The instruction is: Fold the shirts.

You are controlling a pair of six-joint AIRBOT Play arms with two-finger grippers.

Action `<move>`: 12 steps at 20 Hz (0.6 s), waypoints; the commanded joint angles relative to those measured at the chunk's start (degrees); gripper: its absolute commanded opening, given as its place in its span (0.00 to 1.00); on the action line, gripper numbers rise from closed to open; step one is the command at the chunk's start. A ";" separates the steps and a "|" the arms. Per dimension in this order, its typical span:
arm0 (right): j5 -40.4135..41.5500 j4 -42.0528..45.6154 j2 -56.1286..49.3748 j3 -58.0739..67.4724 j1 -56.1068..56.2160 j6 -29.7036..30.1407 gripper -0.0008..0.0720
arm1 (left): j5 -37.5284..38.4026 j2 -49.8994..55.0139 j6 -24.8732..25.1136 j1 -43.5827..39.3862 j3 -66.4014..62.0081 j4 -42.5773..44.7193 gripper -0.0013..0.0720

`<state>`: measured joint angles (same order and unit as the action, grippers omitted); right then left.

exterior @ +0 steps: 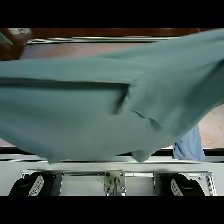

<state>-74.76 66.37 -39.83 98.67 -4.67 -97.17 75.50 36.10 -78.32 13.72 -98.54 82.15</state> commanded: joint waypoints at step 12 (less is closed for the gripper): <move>39.69 -0.74 -46.36 -14.75 9.57 2.10 0.09 | -7.58 37.09 -0.66 -0.17 20.76 1.66 0.07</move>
<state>-49.50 66.08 -77.38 84.62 2.66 -95.53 69.43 65.04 -78.91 13.52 -78.39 87.68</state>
